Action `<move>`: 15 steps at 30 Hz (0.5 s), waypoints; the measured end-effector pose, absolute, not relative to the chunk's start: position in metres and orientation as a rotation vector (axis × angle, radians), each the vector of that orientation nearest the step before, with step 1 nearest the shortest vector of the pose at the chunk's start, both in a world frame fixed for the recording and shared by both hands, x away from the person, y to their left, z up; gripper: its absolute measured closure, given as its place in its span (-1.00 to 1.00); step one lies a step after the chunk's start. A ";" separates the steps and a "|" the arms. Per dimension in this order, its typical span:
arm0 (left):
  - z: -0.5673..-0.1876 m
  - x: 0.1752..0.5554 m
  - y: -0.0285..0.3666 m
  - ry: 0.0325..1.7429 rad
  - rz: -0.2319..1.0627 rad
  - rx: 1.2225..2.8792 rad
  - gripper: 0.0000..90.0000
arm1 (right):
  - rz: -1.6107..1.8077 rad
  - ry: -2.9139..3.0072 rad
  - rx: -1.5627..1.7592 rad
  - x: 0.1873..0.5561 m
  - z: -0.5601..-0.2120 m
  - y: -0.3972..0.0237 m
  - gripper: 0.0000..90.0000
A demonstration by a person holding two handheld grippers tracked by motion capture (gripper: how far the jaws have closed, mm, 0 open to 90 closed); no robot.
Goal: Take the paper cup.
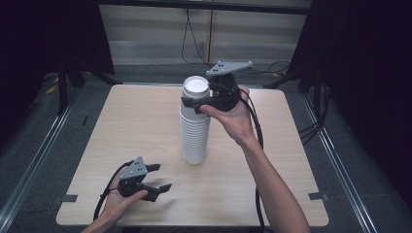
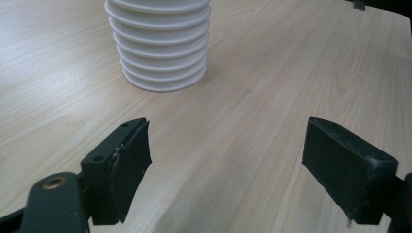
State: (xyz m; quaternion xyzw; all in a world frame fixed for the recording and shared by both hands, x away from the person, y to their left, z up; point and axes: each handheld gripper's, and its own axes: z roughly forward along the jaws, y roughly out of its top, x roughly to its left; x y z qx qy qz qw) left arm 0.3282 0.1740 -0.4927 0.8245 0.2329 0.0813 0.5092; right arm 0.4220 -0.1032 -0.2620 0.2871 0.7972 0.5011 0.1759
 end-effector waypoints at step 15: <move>-0.493 0.328 0.174 0.560 0.196 1.992 -0.61 | 1.516 2.180 0.810 0.419 -0.254 -0.110 -0.54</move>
